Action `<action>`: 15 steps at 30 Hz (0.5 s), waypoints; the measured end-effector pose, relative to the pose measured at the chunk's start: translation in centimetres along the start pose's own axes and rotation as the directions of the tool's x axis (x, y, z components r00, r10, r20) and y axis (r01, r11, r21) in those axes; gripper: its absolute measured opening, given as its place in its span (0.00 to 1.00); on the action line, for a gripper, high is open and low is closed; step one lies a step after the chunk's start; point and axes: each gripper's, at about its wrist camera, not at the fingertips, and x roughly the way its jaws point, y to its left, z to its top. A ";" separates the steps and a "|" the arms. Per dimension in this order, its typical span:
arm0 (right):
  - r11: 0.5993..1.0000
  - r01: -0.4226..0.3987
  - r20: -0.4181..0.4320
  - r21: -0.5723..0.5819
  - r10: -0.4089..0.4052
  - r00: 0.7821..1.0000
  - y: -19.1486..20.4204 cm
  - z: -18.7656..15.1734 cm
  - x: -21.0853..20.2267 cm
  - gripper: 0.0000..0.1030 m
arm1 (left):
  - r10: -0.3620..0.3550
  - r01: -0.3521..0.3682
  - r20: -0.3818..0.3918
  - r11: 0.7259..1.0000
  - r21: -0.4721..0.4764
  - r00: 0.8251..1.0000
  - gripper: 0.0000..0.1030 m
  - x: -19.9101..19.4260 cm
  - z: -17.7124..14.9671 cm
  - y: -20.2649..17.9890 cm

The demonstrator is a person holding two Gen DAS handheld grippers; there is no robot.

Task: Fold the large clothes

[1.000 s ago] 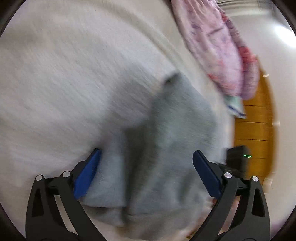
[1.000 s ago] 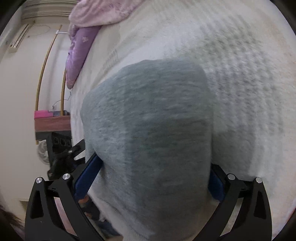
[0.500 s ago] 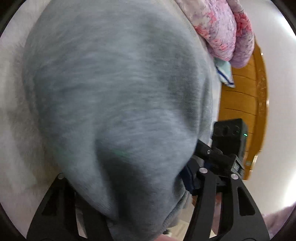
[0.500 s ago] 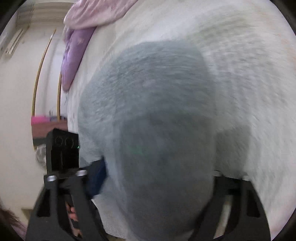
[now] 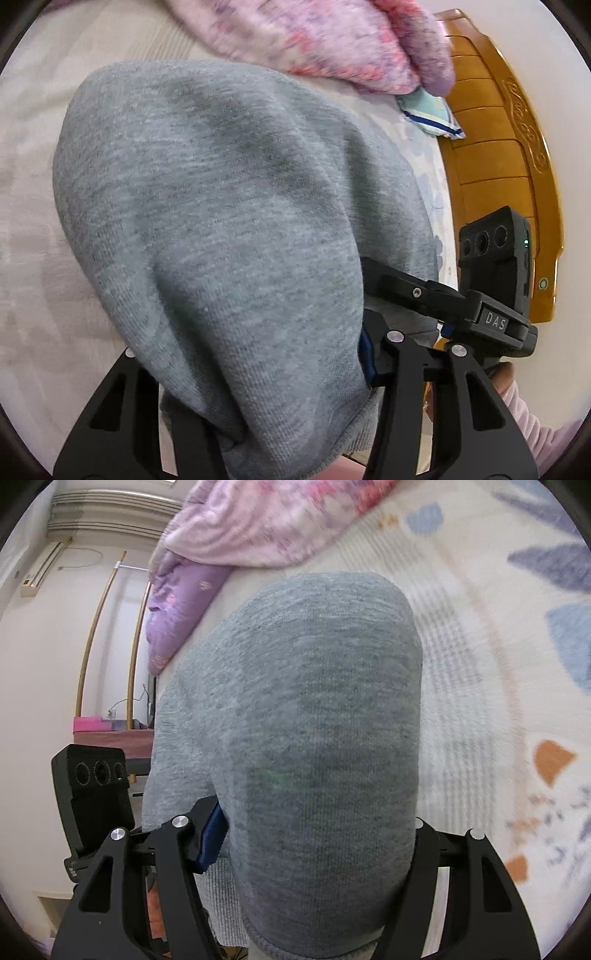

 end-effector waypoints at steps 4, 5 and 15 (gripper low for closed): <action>0.998 0.043 0.045 -0.046 -0.041 0.998 2.9 -2.2 -5.3 0.60 | 0.029 -0.030 0.032 0.999 0.044 0.999 0.49 -3.3 -1.8 -4.4; 0.997 0.052 0.059 -0.056 -0.049 0.997 3.7 -2.4 -6.2 0.60 | 0.032 -0.034 0.040 0.998 0.049 0.999 0.49 -4.2 -2.3 -5.3; 0.990 0.098 0.201 -0.102 -0.076 0.977 7.2 -5.3 -15.1 0.60 | 0.050 -0.069 0.113 0.984 0.164 0.992 0.49 -9.1 -6.4 -14.4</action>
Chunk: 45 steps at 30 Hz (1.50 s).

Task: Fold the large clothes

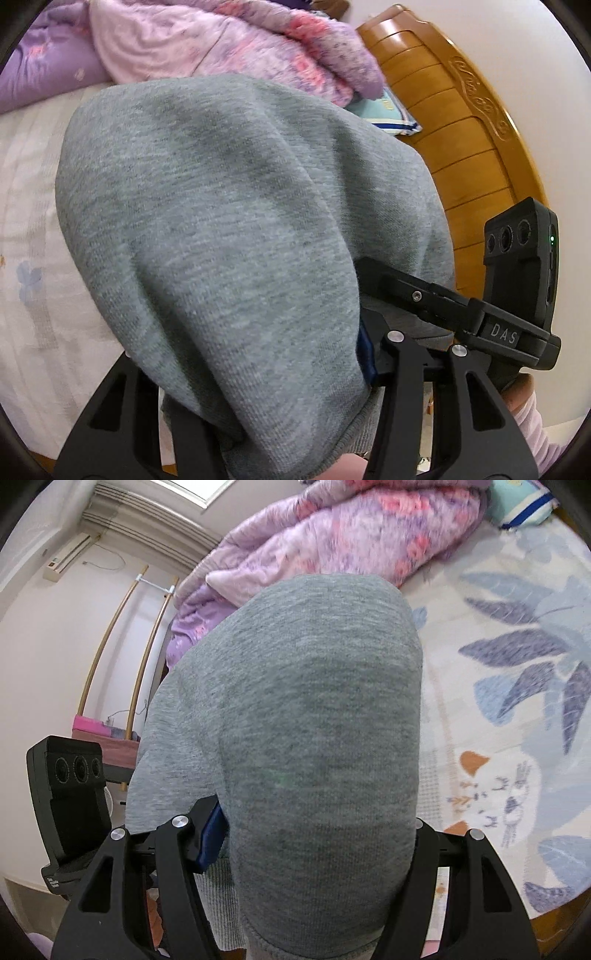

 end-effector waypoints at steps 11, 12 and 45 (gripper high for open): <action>1.000 -0.009 0.024 -0.004 0.009 1.000 -8.2 1.3 -8.0 0.60 | 0.033 -0.033 0.000 0.999 0.027 0.999 0.49 6.9 0.4 -11.2; 1.000 -0.011 0.019 -0.006 0.011 1.000 -9.8 1.8 -8.8 0.60 | 0.036 -0.036 -0.002 0.999 0.017 0.999 0.49 8.2 0.7 -12.5; 0.854 0.472 -0.084 0.218 -0.466 0.881 -56.3 16.7 -16.6 0.81 | 0.332 -0.313 -0.216 0.942 0.120 0.918 0.83 55.5 12.4 -28.8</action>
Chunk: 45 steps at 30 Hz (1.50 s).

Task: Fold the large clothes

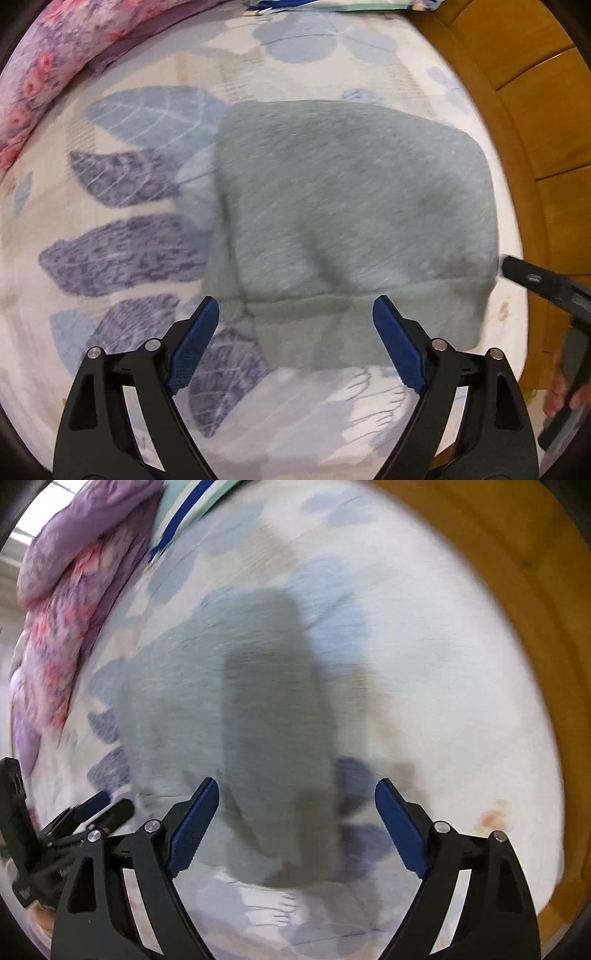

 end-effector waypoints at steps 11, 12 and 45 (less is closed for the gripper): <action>0.997 0.025 -0.038 -0.071 -0.028 0.999 3.0 2.0 5.3 0.15 | -0.035 0.032 0.026 0.994 0.106 0.999 0.30 5.1 2.2 -5.6; 0.997 0.056 -0.061 -0.057 -0.060 0.996 2.8 2.3 7.1 0.15 | -0.024 0.023 0.001 0.994 0.110 1.000 0.29 7.0 2.6 -5.9; 0.992 0.122 0.307 -0.040 -0.104 0.946 16.8 -10.8 -11.4 0.91 | 0.006 -0.004 0.240 1.000 -0.010 0.971 0.74 -17.6 -8.7 7.6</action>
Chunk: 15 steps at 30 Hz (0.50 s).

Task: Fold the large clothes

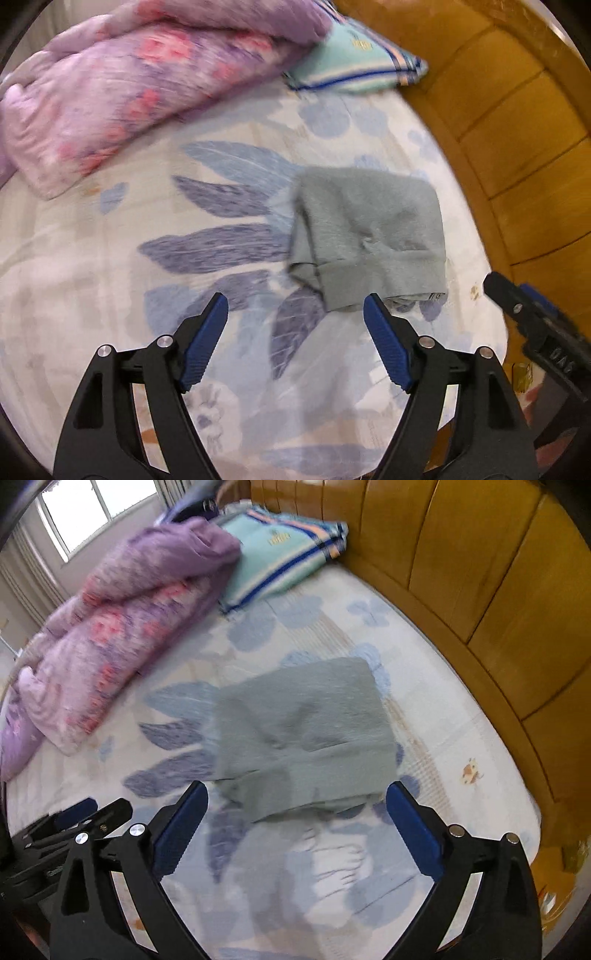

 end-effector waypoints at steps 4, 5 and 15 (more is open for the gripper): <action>1.000 -0.012 0.057 -0.013 0.012 0.998 4.9 -3.2 -4.9 0.91 | 0.030 -0.031 0.105 1.000 0.004 0.994 0.74 -6.7 -2.9 2.8; 1.000 -0.019 0.066 -0.014 0.020 0.998 6.0 -3.9 -6.0 0.91 | 0.036 -0.037 0.127 0.999 0.012 0.991 0.74 -8.4 -3.7 3.7; 0.993 0.023 0.135 -0.119 -0.006 0.991 18.4 -12.3 -15.3 0.91 | 0.105 -0.114 0.248 0.993 0.024 0.963 0.81 -21.2 -12.1 13.3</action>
